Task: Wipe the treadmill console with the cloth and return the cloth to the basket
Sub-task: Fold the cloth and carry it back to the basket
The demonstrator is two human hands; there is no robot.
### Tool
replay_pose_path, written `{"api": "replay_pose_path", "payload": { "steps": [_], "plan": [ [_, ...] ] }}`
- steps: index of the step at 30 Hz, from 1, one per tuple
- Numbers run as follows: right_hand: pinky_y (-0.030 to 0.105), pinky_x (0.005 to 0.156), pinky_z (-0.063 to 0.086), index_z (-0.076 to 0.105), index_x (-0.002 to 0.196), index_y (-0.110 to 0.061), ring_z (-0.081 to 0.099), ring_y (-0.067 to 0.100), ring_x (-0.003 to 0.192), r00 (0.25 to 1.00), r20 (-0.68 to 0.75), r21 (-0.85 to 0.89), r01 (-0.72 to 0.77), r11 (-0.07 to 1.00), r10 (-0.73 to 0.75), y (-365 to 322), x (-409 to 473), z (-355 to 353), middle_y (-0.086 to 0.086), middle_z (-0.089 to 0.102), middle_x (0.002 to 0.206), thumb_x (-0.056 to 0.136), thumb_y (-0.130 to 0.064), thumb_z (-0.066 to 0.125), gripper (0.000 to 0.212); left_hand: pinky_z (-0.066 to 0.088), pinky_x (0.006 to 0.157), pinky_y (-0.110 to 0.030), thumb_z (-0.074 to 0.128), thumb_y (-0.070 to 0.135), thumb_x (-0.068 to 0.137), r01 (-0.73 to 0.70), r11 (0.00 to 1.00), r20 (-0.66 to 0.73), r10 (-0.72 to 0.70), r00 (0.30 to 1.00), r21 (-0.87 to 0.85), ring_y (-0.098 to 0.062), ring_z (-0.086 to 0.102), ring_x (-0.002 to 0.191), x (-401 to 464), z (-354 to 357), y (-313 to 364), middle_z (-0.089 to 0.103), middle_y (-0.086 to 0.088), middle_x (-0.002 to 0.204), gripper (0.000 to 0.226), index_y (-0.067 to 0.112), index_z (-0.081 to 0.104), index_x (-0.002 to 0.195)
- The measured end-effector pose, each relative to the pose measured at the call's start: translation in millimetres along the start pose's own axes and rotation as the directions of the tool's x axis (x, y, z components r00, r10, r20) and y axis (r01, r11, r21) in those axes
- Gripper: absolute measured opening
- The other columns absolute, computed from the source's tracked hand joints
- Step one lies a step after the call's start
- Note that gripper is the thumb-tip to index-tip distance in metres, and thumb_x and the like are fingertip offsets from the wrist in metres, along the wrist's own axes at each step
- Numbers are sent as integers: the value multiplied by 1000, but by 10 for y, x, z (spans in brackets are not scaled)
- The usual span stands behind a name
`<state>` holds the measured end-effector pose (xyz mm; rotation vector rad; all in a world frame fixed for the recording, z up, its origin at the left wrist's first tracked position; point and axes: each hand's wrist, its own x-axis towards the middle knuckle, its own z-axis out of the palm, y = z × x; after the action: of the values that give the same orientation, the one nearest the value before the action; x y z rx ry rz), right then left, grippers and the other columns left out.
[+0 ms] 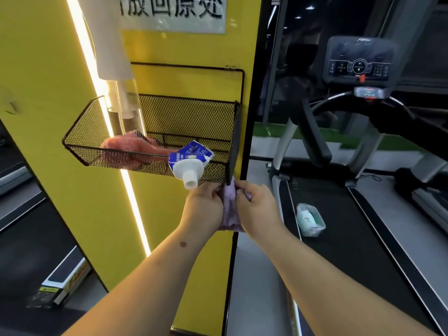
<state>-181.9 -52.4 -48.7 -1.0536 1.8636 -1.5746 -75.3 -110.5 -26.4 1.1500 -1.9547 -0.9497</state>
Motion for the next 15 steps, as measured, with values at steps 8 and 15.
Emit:
{"api": "replay_pose_path", "payload": {
  "steps": [8,15],
  "plan": [
    [37,91,46,65,119,-21,51,22,111,918,-51,-536,308,786,-394,3,-48,-68,-2,63,113,90,-17,47,34,40,82,-35,43,9,89,-139,978,25,137,990,158,-31,50,98,-55,-51,-55,49,4,82,21,12,64,88],
    [34,86,48,63,128,-26,53,22,108,910,44,-522,372,767,-412,-48,-65,-54,0,62,113,85,-25,37,50,57,78,-52,40,25,80,-33,999,164,27,986,30,-32,63,88,-134,-96,21,65,-1,87,24,33,60,90]
  ]
}}
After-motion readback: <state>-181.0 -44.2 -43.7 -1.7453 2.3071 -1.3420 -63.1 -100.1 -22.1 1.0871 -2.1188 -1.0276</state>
